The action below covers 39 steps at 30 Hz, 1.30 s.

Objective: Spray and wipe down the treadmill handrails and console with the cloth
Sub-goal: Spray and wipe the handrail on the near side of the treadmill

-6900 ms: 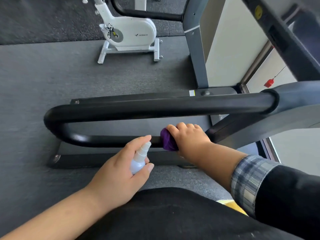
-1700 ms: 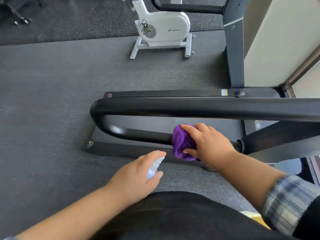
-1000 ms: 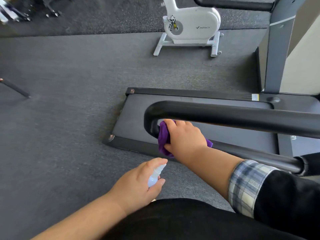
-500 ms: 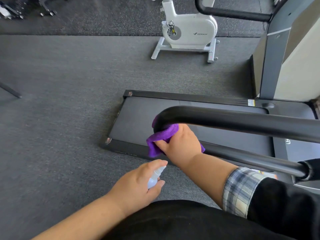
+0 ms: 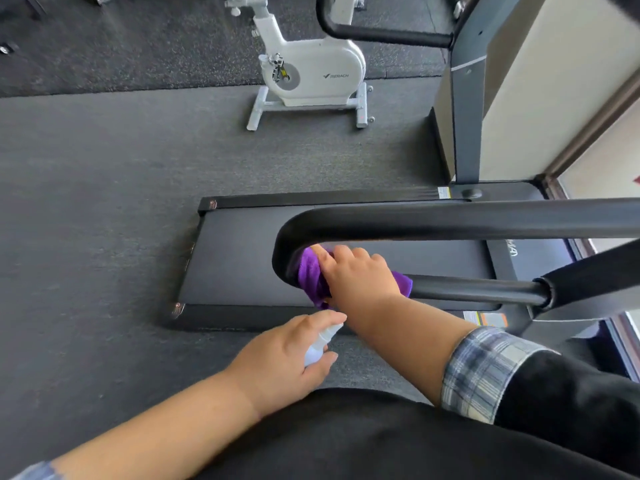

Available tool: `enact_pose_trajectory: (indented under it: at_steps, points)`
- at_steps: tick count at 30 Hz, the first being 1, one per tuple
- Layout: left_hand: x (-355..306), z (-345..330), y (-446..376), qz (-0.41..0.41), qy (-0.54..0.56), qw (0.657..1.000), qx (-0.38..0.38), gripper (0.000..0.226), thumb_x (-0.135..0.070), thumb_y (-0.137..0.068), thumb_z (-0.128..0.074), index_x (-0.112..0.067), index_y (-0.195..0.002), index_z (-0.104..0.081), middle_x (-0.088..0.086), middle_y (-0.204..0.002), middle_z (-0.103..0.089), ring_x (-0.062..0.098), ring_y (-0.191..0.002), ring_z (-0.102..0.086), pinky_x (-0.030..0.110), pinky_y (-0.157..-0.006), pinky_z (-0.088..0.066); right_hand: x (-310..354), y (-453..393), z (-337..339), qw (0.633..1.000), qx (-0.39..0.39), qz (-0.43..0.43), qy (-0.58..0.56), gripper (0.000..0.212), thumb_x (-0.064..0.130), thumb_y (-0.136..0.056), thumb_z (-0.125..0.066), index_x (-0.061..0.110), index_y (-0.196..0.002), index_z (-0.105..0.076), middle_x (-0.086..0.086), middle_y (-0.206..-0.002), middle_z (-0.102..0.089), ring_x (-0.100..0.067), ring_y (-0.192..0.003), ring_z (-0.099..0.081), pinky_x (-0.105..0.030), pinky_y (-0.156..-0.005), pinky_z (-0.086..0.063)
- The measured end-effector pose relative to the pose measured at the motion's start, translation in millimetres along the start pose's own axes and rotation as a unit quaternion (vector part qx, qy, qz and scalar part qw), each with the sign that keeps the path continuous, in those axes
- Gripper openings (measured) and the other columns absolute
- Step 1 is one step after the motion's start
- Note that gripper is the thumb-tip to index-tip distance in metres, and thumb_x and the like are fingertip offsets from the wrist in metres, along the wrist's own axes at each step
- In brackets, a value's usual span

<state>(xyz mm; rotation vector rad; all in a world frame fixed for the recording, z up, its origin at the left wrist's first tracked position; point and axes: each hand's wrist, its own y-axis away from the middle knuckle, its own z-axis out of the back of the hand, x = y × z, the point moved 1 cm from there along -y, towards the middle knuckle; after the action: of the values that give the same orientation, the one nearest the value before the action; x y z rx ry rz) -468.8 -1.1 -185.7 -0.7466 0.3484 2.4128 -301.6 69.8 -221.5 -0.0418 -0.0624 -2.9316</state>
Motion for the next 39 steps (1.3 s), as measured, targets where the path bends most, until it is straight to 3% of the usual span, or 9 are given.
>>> enact_pose_trajectory:
  at_steps: [4, 11, 13, 16, 19, 23, 28, 32, 39]
  points:
    - [2.7, 0.9, -6.9, -0.033, 0.010, 0.999, 0.010, 0.054, -0.055, -0.085, -0.046, -0.059, -0.132, -0.020, -0.023, -0.119, -0.055, 0.004, -0.095, -0.061, 0.026, -0.084, -0.049, -25.0, 23.4, -3.9, 0.999, -0.002, -0.028, 0.015, 0.107, 0.055, -0.081, -0.071, 0.032, -0.157, 0.001, 0.001, -0.130, -0.047, -0.027, -0.112, -0.051, -0.038, -0.085, -0.042]
    - [29.4, 14.2, -0.6, -0.040, 0.032, 0.999, 0.018, 0.051, -0.059, -0.083, -0.046, -0.061, -0.128, -0.021, -0.033, -0.095, -0.048, -0.010, -0.084, -0.051, 0.021, -0.081, -0.044, -85.0, 60.9, -6.5, 0.954, -0.091, -0.106, -0.266, 0.065, 0.034, -0.083, -0.075, 0.023, -0.143, -0.052, -0.003, -0.133, -0.060, -0.028, -0.123, -0.054, -0.040, -0.107, -0.038]
    - [39.1, 20.3, 5.0, -0.038, 0.038, 0.998, 0.020, 0.052, -0.056, -0.083, -0.049, -0.061, -0.128, -0.022, -0.032, -0.092, -0.051, -0.014, -0.082, -0.051, 0.019, -0.080, -0.043, -72.6, 57.4, -8.1, 0.912, -0.150, -0.154, -0.349, 0.039, 0.033, -0.088, -0.065, 0.017, -0.124, -0.063, -0.005, -0.117, -0.066, -0.028, -0.109, -0.060, -0.047, -0.098, -0.047]
    - [51.0, 29.3, 14.3, -0.045, 0.042, 0.998, 0.026, 0.054, -0.052, -0.085, -0.053, -0.059, -0.128, -0.023, -0.032, -0.091, -0.055, -0.011, -0.082, -0.052, 0.018, -0.078, -0.042, -29.9, 42.9, -1.2, 0.870, -0.135, -0.147, -0.450, 0.033, 0.039, -0.091, -0.052, 0.020, -0.116, -0.063, -0.003, -0.103, -0.066, -0.016, -0.088, -0.058, -0.052, -0.084, -0.052]
    - [63.2, 37.6, 21.4, -0.049, 0.049, 0.997, 0.017, 0.058, -0.041, -0.088, -0.063, -0.056, -0.129, -0.025, -0.029, -0.092, -0.057, -0.002, -0.085, -0.056, 0.025, -0.082, -0.047, 19.4, 29.0, 1.8, 0.916, -0.163, -0.076, -0.358, 0.057, 0.055, -0.088, -0.051, 0.020, -0.133, -0.057, 0.003, -0.127, -0.061, -0.020, -0.116, -0.057, -0.049, -0.100, -0.045]
    - [67.1, 46.9, 24.0, -0.060, 0.046, 0.997, 0.004, 0.061, -0.031, -0.089, -0.069, -0.055, -0.127, -0.028, -0.027, -0.094, -0.058, 0.004, -0.087, -0.058, 0.028, -0.084, -0.047, 51.1, 14.6, 2.8, 0.941, -0.150, -0.154, -0.261, 0.104, 0.075, -0.067, -0.062, 0.024, -0.152, -0.032, 0.005, -0.155, -0.036, -0.018, -0.147, -0.026, -0.045, -0.121, -0.020]
    - [63.3, 43.9, 18.2, -0.064, 0.041, 0.997, -0.004, 0.061, -0.029, -0.088, -0.069, -0.056, -0.126, -0.031, -0.024, -0.096, -0.057, -0.005, -0.085, -0.055, 0.015, -0.081, -0.041, 49.6, 1.2, 2.7, 0.960, -0.129, -0.162, -0.186, 0.088, 0.071, -0.070, -0.071, 0.028, -0.139, -0.038, 0.010, -0.132, -0.051, -0.016, -0.127, -0.046, -0.044, -0.112, -0.031]
    - [46.5, 31.2, 8.7, -0.056, 0.028, 0.998, 0.020, 0.061, -0.033, -0.087, -0.068, -0.058, -0.126, -0.028, -0.027, -0.092, -0.058, -0.011, -0.087, -0.053, -0.001, -0.077, -0.034, 38.4, 3.8, -3.5, 0.989, -0.066, -0.112, -0.076, 0.090, 0.049, -0.088, -0.063, 0.022, -0.154, -0.009, 0.001, -0.145, -0.039, -0.022, -0.132, -0.042, -0.039, -0.107, -0.034]
    - [-4.4, 2.0, -19.6, -0.054, 0.015, 0.998, 0.012, 0.059, -0.034, -0.088, -0.068, -0.057, -0.126, -0.028, -0.016, -0.102, -0.060, -0.002, -0.084, -0.055, 0.006, -0.076, -0.036, -10.2, 23.9, -5.0, 0.997, -0.010, -0.073, -0.016, 0.089, 0.032, -0.092, -0.062, 0.020, -0.158, -0.004, -0.005, -0.140, -0.041, -0.029, -0.126, -0.045, -0.042, -0.102, -0.041]
